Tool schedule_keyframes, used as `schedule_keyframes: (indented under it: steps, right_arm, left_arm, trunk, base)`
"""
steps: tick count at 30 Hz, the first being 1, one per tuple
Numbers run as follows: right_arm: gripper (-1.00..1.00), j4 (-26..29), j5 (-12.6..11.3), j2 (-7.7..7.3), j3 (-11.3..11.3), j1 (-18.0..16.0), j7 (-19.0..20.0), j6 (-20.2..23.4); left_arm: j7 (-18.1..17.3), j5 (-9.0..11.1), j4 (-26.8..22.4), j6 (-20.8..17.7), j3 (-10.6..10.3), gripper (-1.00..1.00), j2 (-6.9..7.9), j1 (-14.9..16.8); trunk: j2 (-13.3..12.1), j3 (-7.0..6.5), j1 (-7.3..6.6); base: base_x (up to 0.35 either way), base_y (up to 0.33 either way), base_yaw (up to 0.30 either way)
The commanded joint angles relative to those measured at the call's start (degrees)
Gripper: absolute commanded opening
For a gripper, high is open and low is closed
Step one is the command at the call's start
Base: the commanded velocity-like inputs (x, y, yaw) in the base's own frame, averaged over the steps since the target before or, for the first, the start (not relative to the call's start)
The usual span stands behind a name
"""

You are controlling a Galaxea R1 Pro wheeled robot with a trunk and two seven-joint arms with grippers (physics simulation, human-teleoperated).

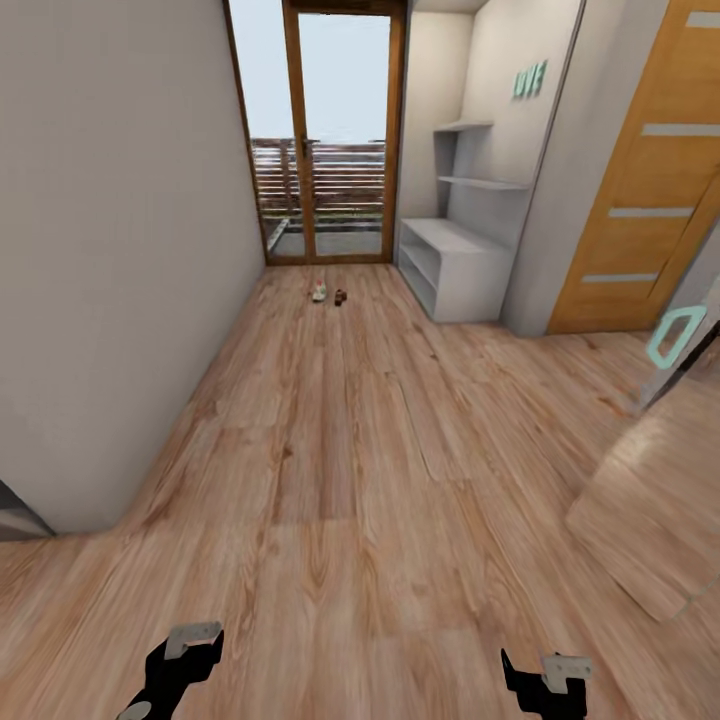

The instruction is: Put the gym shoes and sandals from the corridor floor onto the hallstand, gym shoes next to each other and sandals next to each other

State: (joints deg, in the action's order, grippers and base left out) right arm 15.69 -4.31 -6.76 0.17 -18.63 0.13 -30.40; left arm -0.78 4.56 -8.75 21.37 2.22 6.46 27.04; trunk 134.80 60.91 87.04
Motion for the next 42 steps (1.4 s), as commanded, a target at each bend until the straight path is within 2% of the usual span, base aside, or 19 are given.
schedule_keyframes:
  steps: [1,42]
  right_arm:
    - [1.00,0.0,-0.5,-0.01,0.1,0.0,0.1,-0.2]
    - [1.00,0.0,-0.6,-0.04,0.0,0.0,0.0,-0.2]
  left_arm:
    - [-0.1,0.4,0.1,0.2,0.1,1.00,0.00,0.0]
    - [-0.1,0.4,0.1,0.2,0.1,1.00,0.04,0.0]
  trunk:
    - [0.0,0.05,0.02]
    - [0.0,0.05,0.02]
  base:
    - [0.338,0.000,0.000]
    - [0.338,0.000,0.000]
